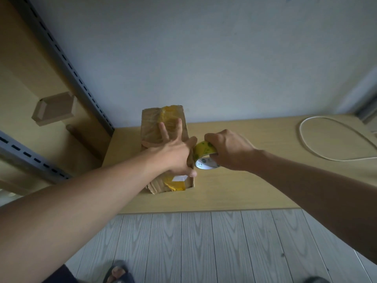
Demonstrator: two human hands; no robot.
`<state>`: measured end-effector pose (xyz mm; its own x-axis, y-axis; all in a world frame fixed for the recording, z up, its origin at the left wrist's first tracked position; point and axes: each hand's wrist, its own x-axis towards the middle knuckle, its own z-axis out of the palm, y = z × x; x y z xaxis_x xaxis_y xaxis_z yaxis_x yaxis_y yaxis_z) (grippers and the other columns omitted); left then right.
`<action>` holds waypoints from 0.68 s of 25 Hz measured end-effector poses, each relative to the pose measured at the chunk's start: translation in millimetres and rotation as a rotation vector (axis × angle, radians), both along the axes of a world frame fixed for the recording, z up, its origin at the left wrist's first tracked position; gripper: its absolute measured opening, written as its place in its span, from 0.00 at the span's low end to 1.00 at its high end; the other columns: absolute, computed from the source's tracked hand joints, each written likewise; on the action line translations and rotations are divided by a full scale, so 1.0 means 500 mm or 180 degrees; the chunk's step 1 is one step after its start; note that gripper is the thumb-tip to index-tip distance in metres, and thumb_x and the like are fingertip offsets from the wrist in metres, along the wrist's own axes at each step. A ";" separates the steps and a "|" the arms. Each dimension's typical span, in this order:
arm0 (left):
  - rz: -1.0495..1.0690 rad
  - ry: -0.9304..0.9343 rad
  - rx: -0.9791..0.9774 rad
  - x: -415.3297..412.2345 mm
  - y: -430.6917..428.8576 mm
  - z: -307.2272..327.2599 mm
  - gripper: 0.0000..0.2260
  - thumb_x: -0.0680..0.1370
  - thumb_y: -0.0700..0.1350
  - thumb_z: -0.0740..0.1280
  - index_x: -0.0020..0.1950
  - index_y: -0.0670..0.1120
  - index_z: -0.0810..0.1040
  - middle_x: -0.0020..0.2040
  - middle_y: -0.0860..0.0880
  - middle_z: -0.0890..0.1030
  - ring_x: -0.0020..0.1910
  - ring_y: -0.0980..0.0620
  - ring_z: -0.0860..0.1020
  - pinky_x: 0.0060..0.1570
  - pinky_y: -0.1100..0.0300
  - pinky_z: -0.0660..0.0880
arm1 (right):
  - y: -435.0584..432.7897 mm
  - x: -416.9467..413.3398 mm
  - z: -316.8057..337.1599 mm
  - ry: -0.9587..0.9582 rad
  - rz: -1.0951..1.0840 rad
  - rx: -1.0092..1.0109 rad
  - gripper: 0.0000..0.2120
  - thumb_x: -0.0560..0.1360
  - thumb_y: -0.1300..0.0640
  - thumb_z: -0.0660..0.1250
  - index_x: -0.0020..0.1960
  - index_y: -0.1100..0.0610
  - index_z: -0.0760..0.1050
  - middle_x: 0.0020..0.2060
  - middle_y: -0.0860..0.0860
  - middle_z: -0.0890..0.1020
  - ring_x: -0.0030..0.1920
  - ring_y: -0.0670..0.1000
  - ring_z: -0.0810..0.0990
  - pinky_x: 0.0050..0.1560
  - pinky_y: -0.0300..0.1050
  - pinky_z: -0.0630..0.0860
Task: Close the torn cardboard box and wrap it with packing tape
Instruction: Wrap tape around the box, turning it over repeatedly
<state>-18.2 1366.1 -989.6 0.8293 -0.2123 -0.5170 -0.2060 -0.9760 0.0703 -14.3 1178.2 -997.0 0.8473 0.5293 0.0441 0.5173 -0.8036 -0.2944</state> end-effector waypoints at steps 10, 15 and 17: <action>-0.0477 -0.1149 -0.1346 -0.053 0.068 -0.033 0.39 0.73 0.74 0.60 0.79 0.59 0.56 0.82 0.47 0.37 0.80 0.34 0.37 0.73 0.28 0.53 | -0.010 -0.014 0.046 -0.0700 0.0109 0.0864 0.10 0.65 0.55 0.70 0.41 0.55 0.70 0.28 0.47 0.74 0.28 0.56 0.72 0.25 0.46 0.69; -0.0104 -0.1625 -0.2404 -0.081 0.197 -0.067 0.44 0.74 0.60 0.73 0.83 0.51 0.52 0.83 0.44 0.48 0.82 0.43 0.47 0.76 0.36 0.58 | 0.117 -0.019 0.058 -0.0049 0.0370 0.1363 0.10 0.66 0.60 0.70 0.39 0.53 0.68 0.28 0.45 0.71 0.29 0.46 0.70 0.29 0.42 0.66; 0.0080 -0.1716 -0.2865 -0.089 0.217 -0.068 0.44 0.69 0.52 0.79 0.80 0.52 0.59 0.78 0.42 0.60 0.78 0.40 0.61 0.70 0.34 0.66 | 0.165 -0.022 0.060 0.0054 0.0543 0.1383 0.11 0.67 0.59 0.69 0.40 0.51 0.66 0.29 0.44 0.70 0.30 0.47 0.69 0.30 0.41 0.64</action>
